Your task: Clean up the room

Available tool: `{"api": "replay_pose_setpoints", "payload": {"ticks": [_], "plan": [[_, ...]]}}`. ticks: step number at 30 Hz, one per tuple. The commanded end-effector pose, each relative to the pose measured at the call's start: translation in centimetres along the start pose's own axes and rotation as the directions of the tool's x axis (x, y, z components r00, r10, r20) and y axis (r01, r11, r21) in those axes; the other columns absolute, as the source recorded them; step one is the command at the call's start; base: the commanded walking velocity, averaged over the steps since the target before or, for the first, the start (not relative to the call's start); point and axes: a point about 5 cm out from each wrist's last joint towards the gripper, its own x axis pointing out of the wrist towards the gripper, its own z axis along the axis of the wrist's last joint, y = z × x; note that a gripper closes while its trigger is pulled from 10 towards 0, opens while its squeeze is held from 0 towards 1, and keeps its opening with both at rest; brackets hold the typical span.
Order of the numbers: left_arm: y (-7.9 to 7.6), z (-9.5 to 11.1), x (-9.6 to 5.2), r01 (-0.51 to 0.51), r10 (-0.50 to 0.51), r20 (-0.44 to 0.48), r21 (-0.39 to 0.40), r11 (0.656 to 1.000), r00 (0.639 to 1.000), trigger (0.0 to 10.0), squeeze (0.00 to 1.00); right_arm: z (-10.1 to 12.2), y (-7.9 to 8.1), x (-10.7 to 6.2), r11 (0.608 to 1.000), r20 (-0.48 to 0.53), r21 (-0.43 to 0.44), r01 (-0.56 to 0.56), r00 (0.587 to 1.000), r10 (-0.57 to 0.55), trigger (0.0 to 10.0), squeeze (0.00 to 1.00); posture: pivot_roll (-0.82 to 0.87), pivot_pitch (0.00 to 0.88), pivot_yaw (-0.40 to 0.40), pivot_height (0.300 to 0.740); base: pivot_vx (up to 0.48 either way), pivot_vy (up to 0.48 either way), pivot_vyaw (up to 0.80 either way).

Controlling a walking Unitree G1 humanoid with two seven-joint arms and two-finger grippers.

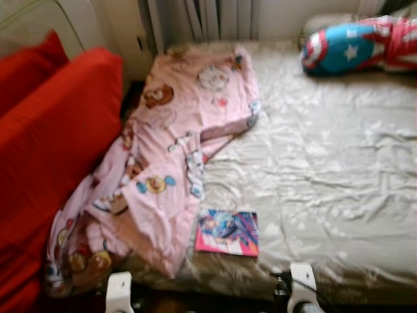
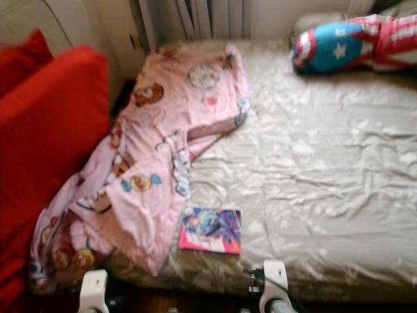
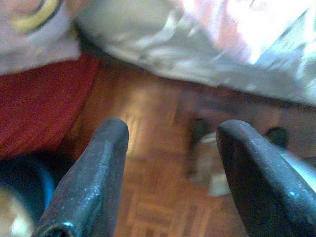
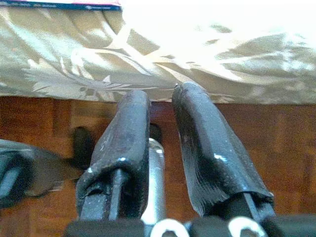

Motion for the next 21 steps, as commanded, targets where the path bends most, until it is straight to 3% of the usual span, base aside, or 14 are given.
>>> {"api": "replay_pose_setpoints", "payload": {"ticks": [1,21], "plan": [[0.5,-0.6,-0.1,-0.012,0.012,-0.028,0.001,1.000,1.000,10.0,0.00,-0.9,0.3,-0.1,1.000,-0.034,0.021,-0.002,0.999,0.003,10.0,0.00,-0.01,0.056,0.003,0.730,0.000,0.000,0.00],[0.8,-1.9,-0.4,-0.022,0.020,-0.049,-0.029,0.999,0.999,10.0,0.00,-2.7,0.3,-0.7,0.999,-0.071,0.032,0.006,0.997,-0.004,10.0,0.00,-0.01,0.017,0.011,0.730,0.000,0.000,0.00]]}}
